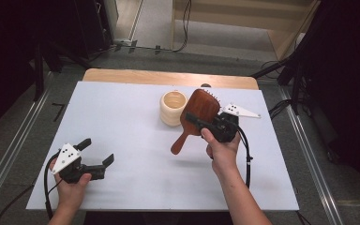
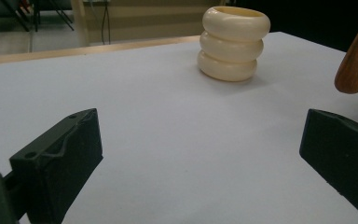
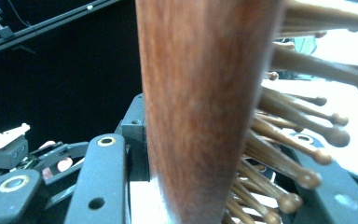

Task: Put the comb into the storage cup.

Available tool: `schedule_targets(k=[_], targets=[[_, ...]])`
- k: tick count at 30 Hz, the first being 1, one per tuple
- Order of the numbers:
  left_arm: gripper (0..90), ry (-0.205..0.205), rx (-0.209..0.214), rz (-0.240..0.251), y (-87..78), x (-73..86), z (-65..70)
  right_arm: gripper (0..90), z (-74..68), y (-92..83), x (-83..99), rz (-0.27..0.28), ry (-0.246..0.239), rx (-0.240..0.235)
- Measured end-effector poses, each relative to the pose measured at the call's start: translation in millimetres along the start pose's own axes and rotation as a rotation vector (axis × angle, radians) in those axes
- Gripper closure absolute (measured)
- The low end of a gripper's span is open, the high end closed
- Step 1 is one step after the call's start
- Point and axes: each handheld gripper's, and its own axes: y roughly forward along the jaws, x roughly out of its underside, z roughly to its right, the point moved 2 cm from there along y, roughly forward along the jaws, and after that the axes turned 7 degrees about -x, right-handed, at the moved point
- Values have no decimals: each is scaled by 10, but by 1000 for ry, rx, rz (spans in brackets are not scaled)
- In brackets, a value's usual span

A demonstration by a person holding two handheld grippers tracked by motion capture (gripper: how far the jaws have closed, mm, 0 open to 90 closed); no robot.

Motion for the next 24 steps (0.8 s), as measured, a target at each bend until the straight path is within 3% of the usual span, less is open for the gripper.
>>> schedule_targets(k=[13,20,24], targets=[[0,-10,-34,-2,-103,29,-144,514,78,5,-60,13,-1,9],[0,5,-19,-5,-105,62,-132,514,106,20,-113,12,-9,16],[0,-9,-14,2,-102,76,-131,514,114,36,-146,11,-15,18]])
